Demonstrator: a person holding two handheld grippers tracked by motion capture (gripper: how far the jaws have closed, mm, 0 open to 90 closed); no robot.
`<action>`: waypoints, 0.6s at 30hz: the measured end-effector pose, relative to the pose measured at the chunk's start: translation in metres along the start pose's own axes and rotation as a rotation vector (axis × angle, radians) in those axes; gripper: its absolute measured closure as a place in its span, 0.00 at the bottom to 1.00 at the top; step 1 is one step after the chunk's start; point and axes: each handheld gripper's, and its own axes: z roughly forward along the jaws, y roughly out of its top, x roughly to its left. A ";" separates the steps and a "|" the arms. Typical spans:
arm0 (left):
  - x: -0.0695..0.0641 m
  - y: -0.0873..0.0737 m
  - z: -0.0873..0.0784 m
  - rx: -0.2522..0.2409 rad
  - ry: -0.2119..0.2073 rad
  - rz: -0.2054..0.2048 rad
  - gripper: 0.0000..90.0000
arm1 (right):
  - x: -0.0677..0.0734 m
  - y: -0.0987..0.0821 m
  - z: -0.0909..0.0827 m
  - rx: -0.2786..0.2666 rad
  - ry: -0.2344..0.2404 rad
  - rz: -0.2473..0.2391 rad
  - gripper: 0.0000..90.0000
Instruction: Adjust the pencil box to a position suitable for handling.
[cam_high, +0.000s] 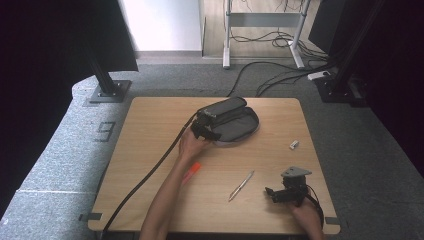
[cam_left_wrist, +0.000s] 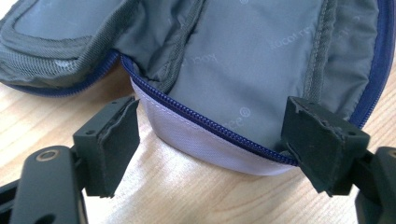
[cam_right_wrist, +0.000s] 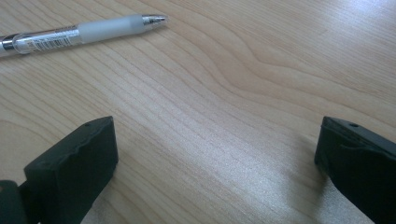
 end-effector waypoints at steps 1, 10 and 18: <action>-0.001 -0.001 0.000 -0.009 -0.003 -0.007 0.23 | 0.000 0.000 0.000 0.000 0.000 -0.001 0.00; -0.001 -0.011 -0.002 0.019 -0.015 0.017 0.26 | 0.000 0.000 0.000 0.001 0.000 0.002 0.00; -0.001 -0.024 -0.009 0.034 -0.020 0.028 0.26 | 0.000 0.000 0.000 0.002 0.000 0.003 0.00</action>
